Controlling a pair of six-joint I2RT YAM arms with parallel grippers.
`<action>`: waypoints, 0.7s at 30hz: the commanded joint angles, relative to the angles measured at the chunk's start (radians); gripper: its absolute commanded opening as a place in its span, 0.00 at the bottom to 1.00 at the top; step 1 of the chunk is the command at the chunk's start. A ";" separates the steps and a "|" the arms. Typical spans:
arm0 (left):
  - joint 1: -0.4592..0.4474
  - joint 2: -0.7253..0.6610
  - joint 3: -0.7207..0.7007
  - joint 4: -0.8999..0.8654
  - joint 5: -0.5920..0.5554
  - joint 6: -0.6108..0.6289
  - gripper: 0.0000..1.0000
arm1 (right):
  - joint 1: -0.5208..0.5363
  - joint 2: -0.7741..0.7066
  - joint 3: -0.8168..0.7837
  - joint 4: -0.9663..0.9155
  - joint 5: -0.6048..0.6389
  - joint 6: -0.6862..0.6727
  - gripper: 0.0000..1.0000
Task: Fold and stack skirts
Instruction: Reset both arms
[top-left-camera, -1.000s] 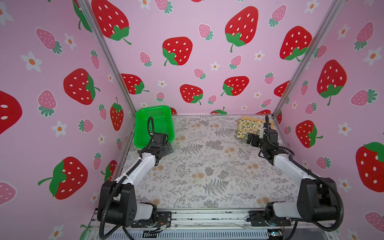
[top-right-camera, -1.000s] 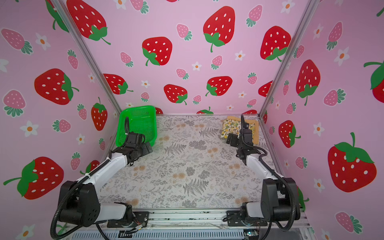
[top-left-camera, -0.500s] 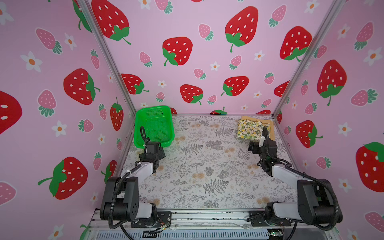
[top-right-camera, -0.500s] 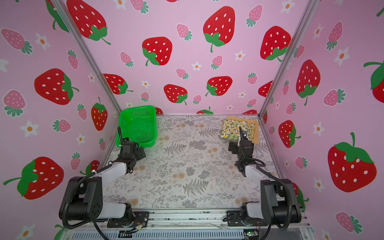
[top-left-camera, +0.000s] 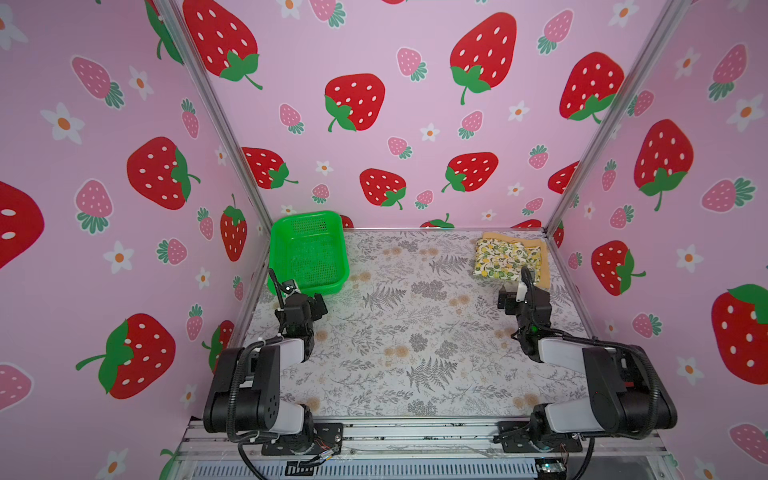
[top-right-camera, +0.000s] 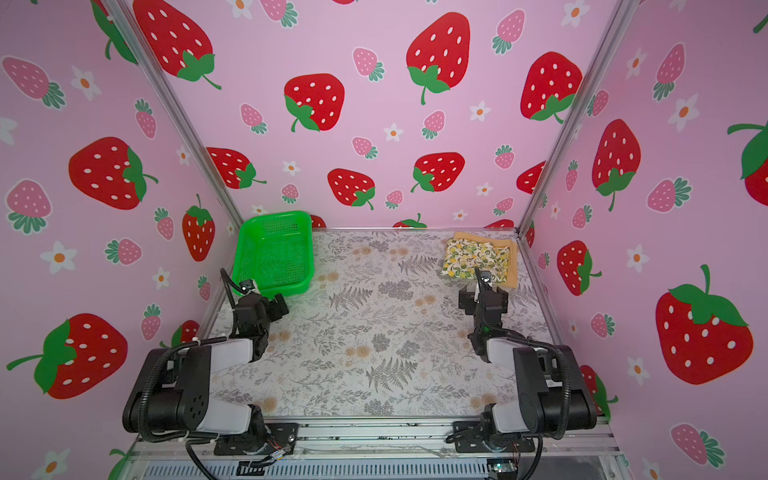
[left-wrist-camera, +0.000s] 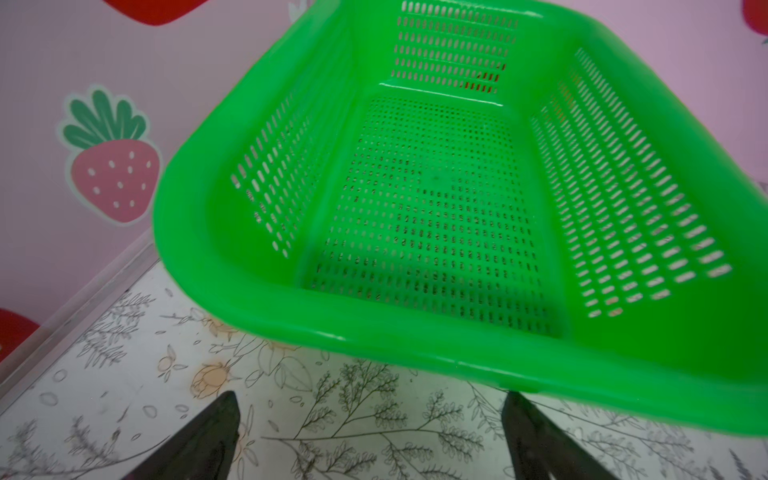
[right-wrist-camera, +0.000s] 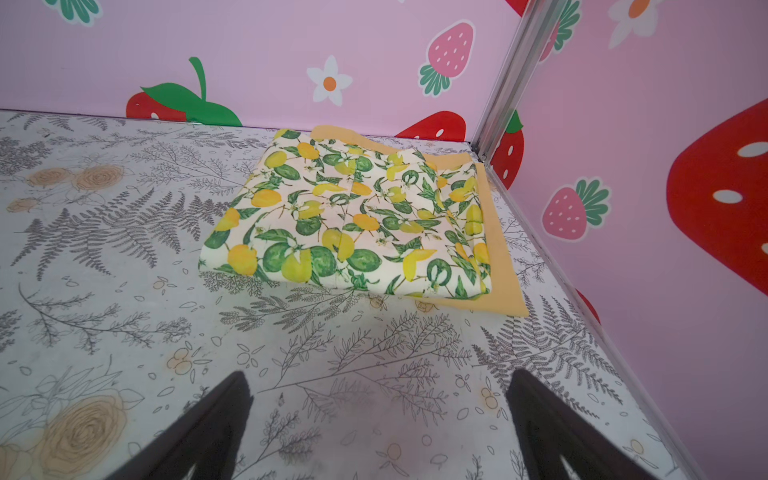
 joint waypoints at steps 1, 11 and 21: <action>-0.015 0.077 -0.039 0.250 0.103 0.078 0.99 | 0.005 0.020 -0.016 0.121 0.021 -0.038 1.00; -0.053 0.076 0.053 0.057 0.110 0.131 0.99 | 0.005 0.070 -0.090 0.344 0.015 -0.056 1.00; -0.052 0.077 0.053 0.058 0.109 0.131 0.99 | -0.048 0.121 -0.076 0.347 -0.107 -0.031 1.00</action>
